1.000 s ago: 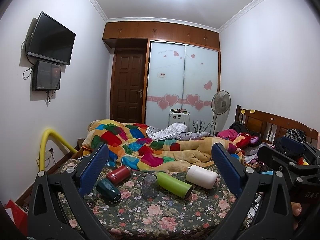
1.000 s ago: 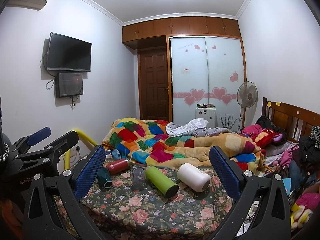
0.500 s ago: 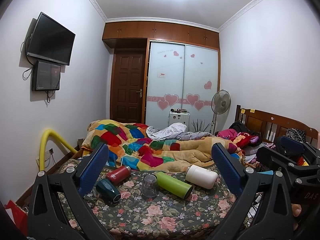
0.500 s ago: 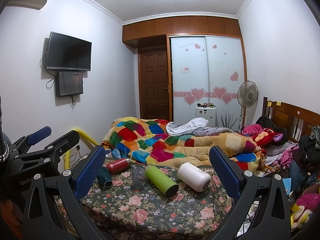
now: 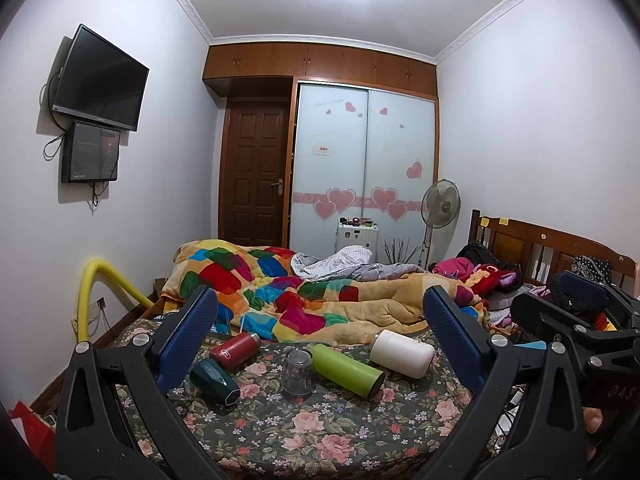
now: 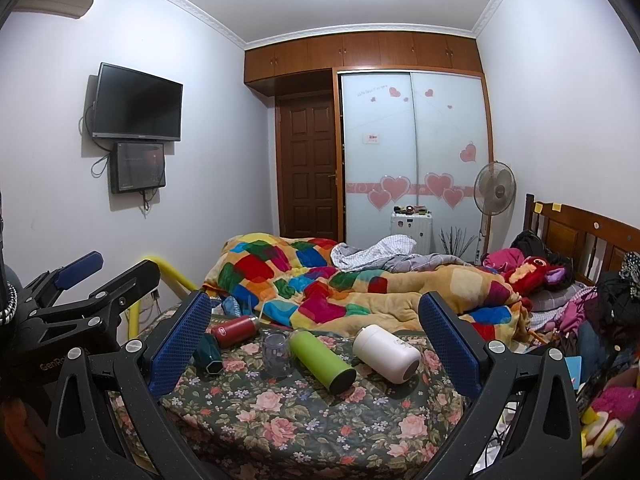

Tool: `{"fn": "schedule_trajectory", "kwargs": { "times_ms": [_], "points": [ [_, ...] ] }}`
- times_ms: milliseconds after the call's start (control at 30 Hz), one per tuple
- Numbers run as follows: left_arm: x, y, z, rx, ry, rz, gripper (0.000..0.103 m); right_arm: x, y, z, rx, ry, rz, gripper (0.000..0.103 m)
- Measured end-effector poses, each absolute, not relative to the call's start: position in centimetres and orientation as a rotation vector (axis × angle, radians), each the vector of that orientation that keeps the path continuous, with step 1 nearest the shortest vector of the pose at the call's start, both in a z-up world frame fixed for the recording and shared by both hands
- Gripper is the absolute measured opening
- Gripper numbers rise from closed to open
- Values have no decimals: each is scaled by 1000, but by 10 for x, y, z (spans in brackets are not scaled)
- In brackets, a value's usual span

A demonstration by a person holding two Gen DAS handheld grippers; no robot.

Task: Flip cup upright

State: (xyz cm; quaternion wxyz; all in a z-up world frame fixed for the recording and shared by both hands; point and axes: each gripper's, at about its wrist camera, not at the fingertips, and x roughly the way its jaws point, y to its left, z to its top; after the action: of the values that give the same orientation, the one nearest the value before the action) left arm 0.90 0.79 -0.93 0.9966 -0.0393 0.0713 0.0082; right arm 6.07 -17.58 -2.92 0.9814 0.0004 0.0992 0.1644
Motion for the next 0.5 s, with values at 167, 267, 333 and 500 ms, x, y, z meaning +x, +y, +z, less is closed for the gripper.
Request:
{"fn": "schedule_trajectory", "kwargs": {
  "times_ms": [167, 267, 333, 500],
  "points": [
    [15, 9, -12, -81, 154, 11, 103, 66, -177, -34, -2, 214, 330, 103],
    [23, 13, -16, -88, 164, 9, 103, 72, -176, -36, -7, 227, 329, 103],
    [31, 16, -21, -94, 175, 10, 103, 76, -176, -38, -10, 239, 327, 103],
    [58, 29, -40, -123, 234, 31, 103, 98, -175, -49, -26, 299, 333, 103]
  ]
}}
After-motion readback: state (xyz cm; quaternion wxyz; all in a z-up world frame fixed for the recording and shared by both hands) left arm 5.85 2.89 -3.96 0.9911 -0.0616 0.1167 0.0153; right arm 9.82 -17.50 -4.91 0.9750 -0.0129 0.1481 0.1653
